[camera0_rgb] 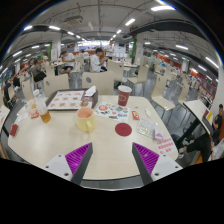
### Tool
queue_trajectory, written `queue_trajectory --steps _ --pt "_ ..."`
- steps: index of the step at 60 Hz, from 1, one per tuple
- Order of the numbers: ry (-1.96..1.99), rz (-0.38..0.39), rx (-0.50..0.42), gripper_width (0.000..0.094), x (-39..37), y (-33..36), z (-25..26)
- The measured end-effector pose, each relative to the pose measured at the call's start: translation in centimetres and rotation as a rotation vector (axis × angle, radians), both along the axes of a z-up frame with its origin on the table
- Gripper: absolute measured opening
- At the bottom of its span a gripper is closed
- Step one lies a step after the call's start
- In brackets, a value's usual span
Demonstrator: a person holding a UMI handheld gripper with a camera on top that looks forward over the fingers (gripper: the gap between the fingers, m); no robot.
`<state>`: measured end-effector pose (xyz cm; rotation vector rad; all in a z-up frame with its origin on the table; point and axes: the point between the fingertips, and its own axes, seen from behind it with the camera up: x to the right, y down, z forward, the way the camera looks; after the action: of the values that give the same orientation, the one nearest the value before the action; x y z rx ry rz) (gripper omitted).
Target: Pour water
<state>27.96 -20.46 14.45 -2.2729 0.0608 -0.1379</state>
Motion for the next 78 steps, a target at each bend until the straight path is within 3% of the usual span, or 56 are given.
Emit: queue_trajectory --steps 22,36,51,57,70,73,78 --pt "-0.036 -0.05 -0.034 0.0836 -6.5 -1.2 -1.5" --pt "0.079 0.065 -0.006 0.0841 -21.3 0.6 -4.0" --pt "0.151 0.207 0.155 0.084 -35.0 11.0 -4.6" --pt "0.136 0.209 0.231 0.0839 -37.4 16.7 -5.0" --pt "0.114 0.177 0.303 0.0833 -39.2 25.8 -6.9" --pt "0.109 0.177 0.316 0.0785 -39.3 27.0 -7.3" --pt "0.08 0.187 0.347 0.059 -39.3 28.3 -7.3"
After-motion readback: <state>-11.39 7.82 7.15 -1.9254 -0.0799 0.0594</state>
